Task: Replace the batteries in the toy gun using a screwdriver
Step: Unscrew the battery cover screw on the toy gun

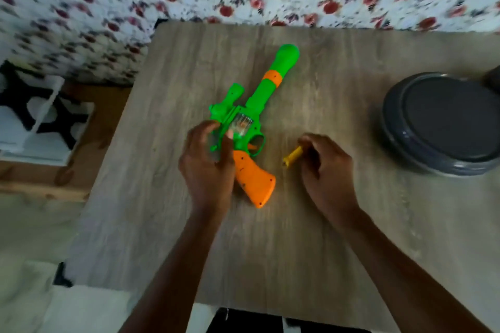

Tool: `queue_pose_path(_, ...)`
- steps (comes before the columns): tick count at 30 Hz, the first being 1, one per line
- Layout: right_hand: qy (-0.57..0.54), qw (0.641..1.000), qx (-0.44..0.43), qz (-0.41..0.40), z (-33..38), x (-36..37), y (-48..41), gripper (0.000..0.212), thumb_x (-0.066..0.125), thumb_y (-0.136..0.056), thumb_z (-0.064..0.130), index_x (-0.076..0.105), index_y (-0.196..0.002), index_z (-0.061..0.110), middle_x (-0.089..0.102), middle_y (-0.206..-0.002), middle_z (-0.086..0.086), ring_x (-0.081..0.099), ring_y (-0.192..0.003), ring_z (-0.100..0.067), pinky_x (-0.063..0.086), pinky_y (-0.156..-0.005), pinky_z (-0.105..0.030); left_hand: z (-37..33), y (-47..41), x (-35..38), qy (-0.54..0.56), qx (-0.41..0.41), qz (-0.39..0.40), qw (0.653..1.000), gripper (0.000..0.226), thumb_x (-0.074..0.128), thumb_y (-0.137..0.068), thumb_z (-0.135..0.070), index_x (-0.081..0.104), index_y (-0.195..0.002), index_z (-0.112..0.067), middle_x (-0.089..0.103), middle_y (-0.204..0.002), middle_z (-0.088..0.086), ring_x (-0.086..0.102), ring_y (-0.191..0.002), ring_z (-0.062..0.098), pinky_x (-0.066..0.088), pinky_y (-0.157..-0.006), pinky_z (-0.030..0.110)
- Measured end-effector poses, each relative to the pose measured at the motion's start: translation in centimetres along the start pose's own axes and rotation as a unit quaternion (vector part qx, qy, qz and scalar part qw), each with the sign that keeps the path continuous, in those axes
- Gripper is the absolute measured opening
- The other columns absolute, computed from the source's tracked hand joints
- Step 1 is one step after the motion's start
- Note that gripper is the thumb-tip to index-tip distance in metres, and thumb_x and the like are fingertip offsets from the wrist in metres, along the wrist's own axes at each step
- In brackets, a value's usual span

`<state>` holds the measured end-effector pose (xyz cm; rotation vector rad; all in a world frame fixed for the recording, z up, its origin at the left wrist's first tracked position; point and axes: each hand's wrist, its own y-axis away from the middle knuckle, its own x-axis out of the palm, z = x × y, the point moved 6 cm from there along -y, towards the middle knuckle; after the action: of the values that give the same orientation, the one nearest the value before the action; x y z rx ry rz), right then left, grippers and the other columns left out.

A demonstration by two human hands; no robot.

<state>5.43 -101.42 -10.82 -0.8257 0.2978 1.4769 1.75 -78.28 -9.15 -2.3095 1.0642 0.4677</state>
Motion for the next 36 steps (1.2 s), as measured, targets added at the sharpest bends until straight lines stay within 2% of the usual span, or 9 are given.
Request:
queue_pose_path(5, -0.034, 0.998, -0.045, -0.007, 1.4, 3.9, -0.7, 0.032, 0.053, -0.085, 0.008, 0.067, -0.113, 0.008, 0.071, -0.097, -0.007, 0.067, -0.086, -0.022, 0.051, -0.077, -0.035, 4.1, 0.2, 0.1, 0.014, -0.038, -0.027, 0.999, 0.053, 0.077, -0.081, -0.047, 0.062, -0.12, -0.014, 0.06, -0.117, 0.004, 0.058, -0.109, 0.019, 0.048, -0.094, 0.033)
queue_pose_path(9, -0.056, 0.994, -0.09, -0.027, 1.5, 3.8, -0.2, 0.024, 0.052, -0.085, 0.003, 0.065, -0.102, 0.012, 0.064, -0.081, 0.007, 0.059, -0.071, -0.001, 0.045, -0.068, -0.018, 4.2, 0.6, 0.6, -0.005, -0.046, 0.029, 0.999, 0.069, 0.079, -0.075, -0.057, 0.055, -0.125, -0.016, 0.058, -0.117, 0.004, 0.058, -0.111, 0.024, 0.047, -0.098, 0.039)
queue_pose_path(14, -0.088, 0.993, -0.076, -0.032, 0.8, 3.9, 0.0, 0.008, 0.055, -0.095, 0.016, 0.062, -0.095, 0.017, 0.07, -0.075, -0.005, 0.068, -0.07, -0.023, 0.054, -0.072, -0.045, 3.4, 1.9, 1.8, -0.069, -0.09, 0.113, 0.987, 0.094, 0.065, -0.058, -0.082, 0.05, -0.127, -0.021, 0.063, -0.123, 0.007, 0.056, -0.124, 0.03, 0.044, -0.105, 0.049)
queue_pose_path(18, -0.123, 0.985, -0.091, -0.079, 1.7, 3.3, 1.6, 0.01, 0.057, -0.096, 0.023, 0.066, -0.095, 0.018, 0.071, -0.084, -0.005, 0.068, -0.074, -0.024, 0.056, -0.076, -0.047, 2.0, 3.7, 1.6, -0.086, -0.109, 0.135, 0.981, 0.093, 0.073, -0.063, -0.075, 0.052, -0.133, -0.018, 0.059, -0.133, 0.01, 0.053, -0.129, 0.032, 0.042, -0.104, 0.043)
queue_pose_path(22, -0.154, 0.98, -0.1, -0.074, 2.0, 2.3, 4.4, 0.01, 0.057, -0.094, 0.043, 0.06, -0.098, 0.051, 0.065, -0.1, -0.013, 0.067, -0.085, -0.031, 0.057, -0.08, -0.053, -0.2, 4.9, -1.0, 0.0, -0.144, 0.127, 0.981, 0.075, 0.089, -0.067, -0.048, 0.059, -0.129, -0.017, 0.065, -0.124, 0.01, 0.062, -0.116, 0.028, 0.047, -0.084, 0.028)
queue_pose_path(26, -0.234, 0.968, -0.065, -0.066, 1.4, 1.0, 6.3, 0.01, 0.062, -0.101, 0.021, 0.066, -0.1, 0.012, 0.069, -0.087, -0.01, 0.069, -0.071, -0.013, 0.056, -0.063, -0.035, -0.3, 6.2, -0.7, 0.125, -0.172, 0.163, 0.963, 0.042, 0.096, -0.062, -0.018, 0.067, -0.093, -0.02, 0.07, -0.089, 0.007, 0.064, -0.073, 0.018, 0.051, -0.061, 0.024)
queue_pose_path(29, -0.28, 0.956, -0.04, -0.084, 1.5, 0.2, 6.7, 0.006, 0.065, -0.099, 0.01, 0.066, -0.103, 0.005, 0.073, -0.08, -0.011, 0.071, -0.066, -0.017, 0.057, -0.062, -0.038, -0.2, 7.1, -0.6, 0.151, -0.203, 0.143, 0.957, 0.055, 0.099, -0.046, -0.032, 0.068, -0.085, -0.009, 0.07, -0.073, 0.009, 0.062, -0.056, 0.017, 0.046, -0.046, 0.022)
queue_pose_path(32, -0.281, 0.95, -0.058, -0.121, 2.2, -0.7, 7.3, 0.032, 0.075, -0.092, 0.014, 0.058, -0.119, 0.017, 0.074, -0.083, -0.005, 0.075, -0.072, -0.022, 0.062, -0.065, -0.046, 1.1, 6.9, 1.0, 0.19, -0.189, 0.115, 0.957, 0.087, 0.091, -0.024, -0.047, 0.069, -0.098, -0.007, 0.075, -0.088, 0.016, 0.071, -0.067, 0.024, 0.048, -0.047, 0.026)
queue_pose_path(36, -0.356, 0.92, -0.096, -0.132, 4.2, -1.6, 7.0, 0.068, 0.075, -0.088, 0.0, 0.039, -0.139, 0.027, 0.073, -0.081, -0.009, 0.073, -0.066, -0.024, 0.059, -0.058, -0.033, 0.9, 7.1, 1.8, 0.269, -0.173, 0.093, 0.943, 0.051, 0.094, -0.052, -0.023, 0.07, -0.096, -0.011, 0.076, -0.085, 0.011, 0.073, -0.074, 0.022, 0.055, -0.057, 0.031)
